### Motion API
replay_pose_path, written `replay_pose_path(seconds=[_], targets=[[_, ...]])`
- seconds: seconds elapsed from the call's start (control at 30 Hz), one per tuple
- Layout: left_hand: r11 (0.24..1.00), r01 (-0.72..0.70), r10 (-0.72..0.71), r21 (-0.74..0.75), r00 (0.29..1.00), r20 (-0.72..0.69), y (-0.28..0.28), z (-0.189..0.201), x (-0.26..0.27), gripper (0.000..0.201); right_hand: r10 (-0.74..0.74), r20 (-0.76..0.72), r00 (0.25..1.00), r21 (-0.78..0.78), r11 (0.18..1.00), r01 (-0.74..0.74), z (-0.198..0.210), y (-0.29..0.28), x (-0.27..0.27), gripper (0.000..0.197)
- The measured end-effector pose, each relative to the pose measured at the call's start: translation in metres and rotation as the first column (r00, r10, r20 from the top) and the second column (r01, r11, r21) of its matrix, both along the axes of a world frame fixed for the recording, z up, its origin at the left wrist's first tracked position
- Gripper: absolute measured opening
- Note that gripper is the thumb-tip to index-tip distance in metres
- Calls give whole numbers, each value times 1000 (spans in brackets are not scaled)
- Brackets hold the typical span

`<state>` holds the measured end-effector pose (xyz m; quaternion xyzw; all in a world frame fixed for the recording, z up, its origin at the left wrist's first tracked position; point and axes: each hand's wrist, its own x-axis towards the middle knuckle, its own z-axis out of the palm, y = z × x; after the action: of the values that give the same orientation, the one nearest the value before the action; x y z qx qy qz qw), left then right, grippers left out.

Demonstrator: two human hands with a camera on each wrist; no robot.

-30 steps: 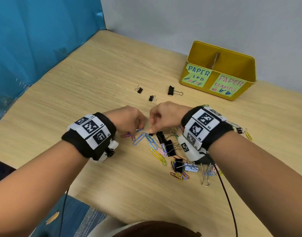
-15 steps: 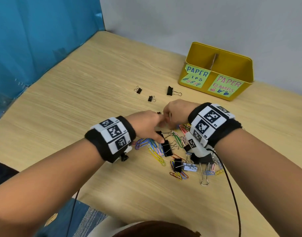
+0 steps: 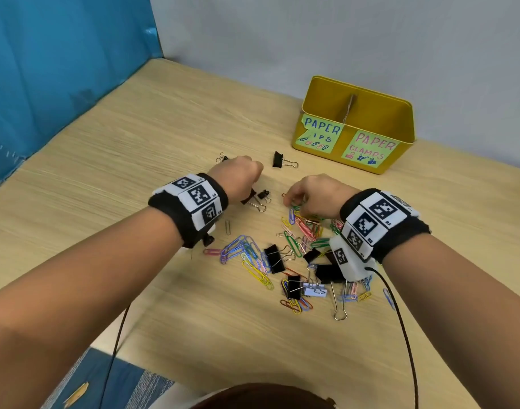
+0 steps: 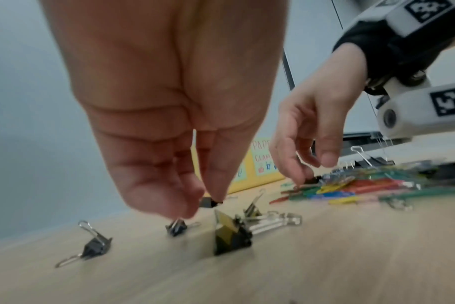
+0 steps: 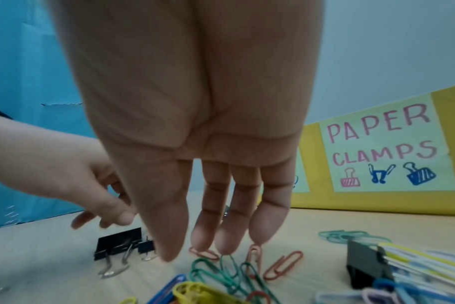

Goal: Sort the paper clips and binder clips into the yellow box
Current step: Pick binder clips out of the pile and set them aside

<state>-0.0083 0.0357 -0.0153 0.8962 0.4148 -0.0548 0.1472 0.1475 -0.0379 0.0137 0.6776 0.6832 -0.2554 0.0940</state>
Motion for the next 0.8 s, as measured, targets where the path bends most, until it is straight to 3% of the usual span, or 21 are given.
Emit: replay_pose_path(seconds=[0.07,0.17,0.23,0.33,0.47,0.57,0.67,0.8], targets=[[1000,15,-15,0,999,41,2,2,-2,24,63,27,998,-43,997,-62,-2,-1,-3,45],[978,141,-135,-156,990,50,-4,7,-13,21,135,1,991,-177,975,-133,-6,-3,-9,45],[947,144,-160,-288,987,-31,-12,11,-25,25,129,-7,992,-165,978,-128,-3,-3,-8,39],[908,20,-135,-418,959,-248,-28,12,-42,55,77,4,997,-94,993,-76,-3,-2,-7,31],[928,42,-138,-370,962,-235,-51,0,-37,75,108,93,990,-166,982,-92,-15,-1,-14,39],[935,64,-134,-350,975,-180,-54,-8,-22,65,72,105,992,-65,996,-66,-19,4,-13,34],[968,97,-126,-230,986,-112,-48,-4,-12,49,10,68,998,-5,1000,-10,-12,4,-5,29],[964,175,-178,-200,984,4,-44,3,-4,54,-15,35,999,-82,996,17,-2,-9,3,12]])
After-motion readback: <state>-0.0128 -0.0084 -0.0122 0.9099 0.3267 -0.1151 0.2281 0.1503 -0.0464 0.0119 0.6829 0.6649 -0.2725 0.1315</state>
